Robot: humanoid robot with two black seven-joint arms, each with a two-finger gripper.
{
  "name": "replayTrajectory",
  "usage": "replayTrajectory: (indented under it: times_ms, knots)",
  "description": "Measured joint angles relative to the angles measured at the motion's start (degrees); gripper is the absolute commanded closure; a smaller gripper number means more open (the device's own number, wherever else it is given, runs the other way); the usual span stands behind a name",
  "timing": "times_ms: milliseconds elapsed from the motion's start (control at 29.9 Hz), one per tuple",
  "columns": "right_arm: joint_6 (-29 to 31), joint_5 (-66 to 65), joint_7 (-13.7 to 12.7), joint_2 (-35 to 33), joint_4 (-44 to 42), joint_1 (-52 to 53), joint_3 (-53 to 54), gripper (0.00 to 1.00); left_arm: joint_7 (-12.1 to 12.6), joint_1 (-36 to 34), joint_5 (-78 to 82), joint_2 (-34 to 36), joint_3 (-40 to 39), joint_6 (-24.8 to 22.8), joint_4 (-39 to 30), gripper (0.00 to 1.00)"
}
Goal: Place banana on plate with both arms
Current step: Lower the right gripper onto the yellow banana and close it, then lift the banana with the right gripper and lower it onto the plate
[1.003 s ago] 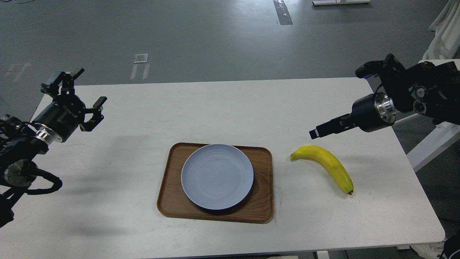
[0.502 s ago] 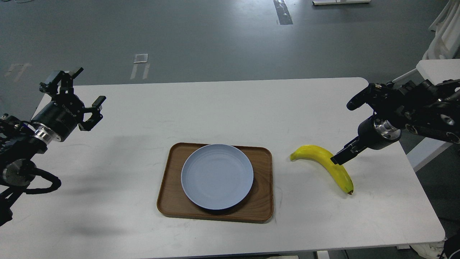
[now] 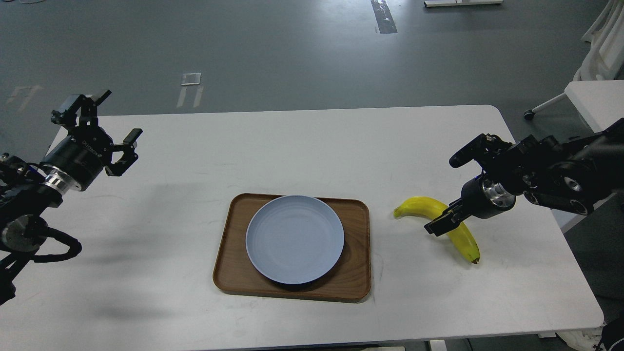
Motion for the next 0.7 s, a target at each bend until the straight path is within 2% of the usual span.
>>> replayTrajectory:
  times_ms: [33, 67, 134, 301, 702]
  knots:
    - [-0.1, 0.1, 0.0, 0.2, -0.1, -0.1, 0.0, 0.48, 0.0, 0.0, 0.0, 0.0, 0.0, 0.0, 0.0, 0.01]
    - [-0.1, 0.2, 0.0, 0.3, -0.2, -0.1, -0.1, 0.48, 0.0, 0.0, 0.0, 0.1, 0.0, 0.0, 0.0, 0.01]
    - [0.0, 0.2, 0.0, 0.4, -0.3, -0.1, -0.3, 0.67, 0.0, 0.0, 0.0, 0.1, 0.0, 0.0, 0.0, 0.01]
    - [0.4, 0.1, 0.0, 0.0, -0.3, -0.1, -1.4, 0.83, 0.0, 0.0, 0.0, 0.3, 0.0, 0.0, 0.0, 0.01]
    - [0.7, 2.5, 0.0, -3.5, 3.1, 8.2, -0.2, 0.84, 0.1, -0.2, -0.1, 0.8, -0.2, 0.0, -0.1, 0.01]
